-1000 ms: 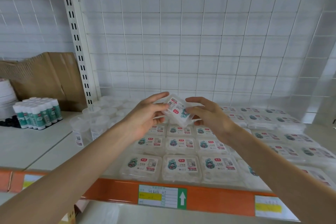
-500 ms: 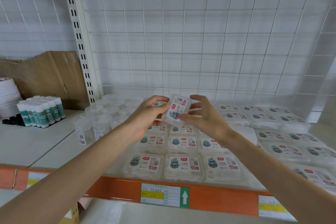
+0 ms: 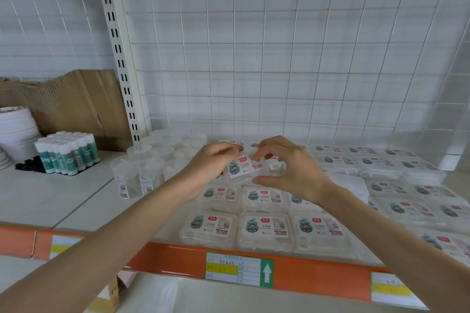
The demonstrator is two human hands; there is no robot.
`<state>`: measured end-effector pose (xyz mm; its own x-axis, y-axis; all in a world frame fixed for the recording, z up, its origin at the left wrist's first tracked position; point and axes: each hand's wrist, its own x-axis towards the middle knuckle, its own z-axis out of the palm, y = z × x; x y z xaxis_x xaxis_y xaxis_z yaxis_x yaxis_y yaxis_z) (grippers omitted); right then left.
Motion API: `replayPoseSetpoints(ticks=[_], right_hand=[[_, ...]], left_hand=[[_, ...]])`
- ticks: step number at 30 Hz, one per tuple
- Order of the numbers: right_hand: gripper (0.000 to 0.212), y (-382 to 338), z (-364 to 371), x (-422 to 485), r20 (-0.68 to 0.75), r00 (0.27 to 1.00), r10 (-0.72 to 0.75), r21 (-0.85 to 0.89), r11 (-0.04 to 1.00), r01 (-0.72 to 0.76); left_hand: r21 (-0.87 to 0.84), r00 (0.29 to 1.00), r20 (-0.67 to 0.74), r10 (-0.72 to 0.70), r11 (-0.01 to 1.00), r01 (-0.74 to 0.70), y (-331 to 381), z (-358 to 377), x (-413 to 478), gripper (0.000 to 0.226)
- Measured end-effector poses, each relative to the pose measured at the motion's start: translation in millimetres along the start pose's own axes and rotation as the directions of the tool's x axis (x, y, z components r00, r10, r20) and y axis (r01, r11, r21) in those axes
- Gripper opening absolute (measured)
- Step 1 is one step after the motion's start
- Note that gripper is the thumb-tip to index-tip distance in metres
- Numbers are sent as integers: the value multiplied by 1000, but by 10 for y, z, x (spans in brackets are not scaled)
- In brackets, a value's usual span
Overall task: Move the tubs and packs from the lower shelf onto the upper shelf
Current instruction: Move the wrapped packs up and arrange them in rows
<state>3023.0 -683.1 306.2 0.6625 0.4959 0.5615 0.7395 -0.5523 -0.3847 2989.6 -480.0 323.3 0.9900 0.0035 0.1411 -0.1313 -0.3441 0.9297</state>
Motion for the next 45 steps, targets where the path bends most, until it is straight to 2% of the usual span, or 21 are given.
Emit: replayPoseSetpoints(ticks=[2,4,7,10,12,15,20,24,30,36,40,45], right_hand=[[38,8,4,15,-18,999,39,11,999,-39],[37,16,21,32,-32,994,108,11,994,-108],[35,7,77,66,-30,972,232,14,973,-231],[34,-38,162,131,32,958,284,3,959,-284],[34,-83,219,180,60,955,292,10,956,-293],[36,-158,295,249,93,952,293,4,956,-294],[37,-212,437,331,148,943,297,-101,953,-285],[36,-213,505,321,134,944,302,-228,936,-267],[38,-252,495,311,136,952,276,-287,930,-228],[40,-266,483,300,141,954,266,-308,927,-213],[43,-249,417,261,107,953,284,-255,934,-250],[26,-145,45,96,-11,951,309,-195,932,-305]], left_hand=[[149,997,-52,61,987,-53,-45,-14,-55,38],[329,981,-84,173,934,-137,-129,-65,-180,42],[534,943,-13,334,799,-275,-282,-149,-398,26],[665,936,81,343,681,-307,-435,-162,-537,24],[676,936,100,336,668,-312,-500,-145,-599,26],[633,936,85,341,707,-315,-543,-140,-636,24],[622,934,58,351,720,-309,-578,-116,-618,23],[627,929,54,365,712,-317,-594,-109,-629,22],[651,921,42,387,689,-319,-607,-90,-628,21],[660,922,45,385,681,-317,-615,-82,-619,20],[668,930,51,365,680,-303,-590,-97,-612,21],[708,941,64,332,650,-277,-502,-114,-598,26]])
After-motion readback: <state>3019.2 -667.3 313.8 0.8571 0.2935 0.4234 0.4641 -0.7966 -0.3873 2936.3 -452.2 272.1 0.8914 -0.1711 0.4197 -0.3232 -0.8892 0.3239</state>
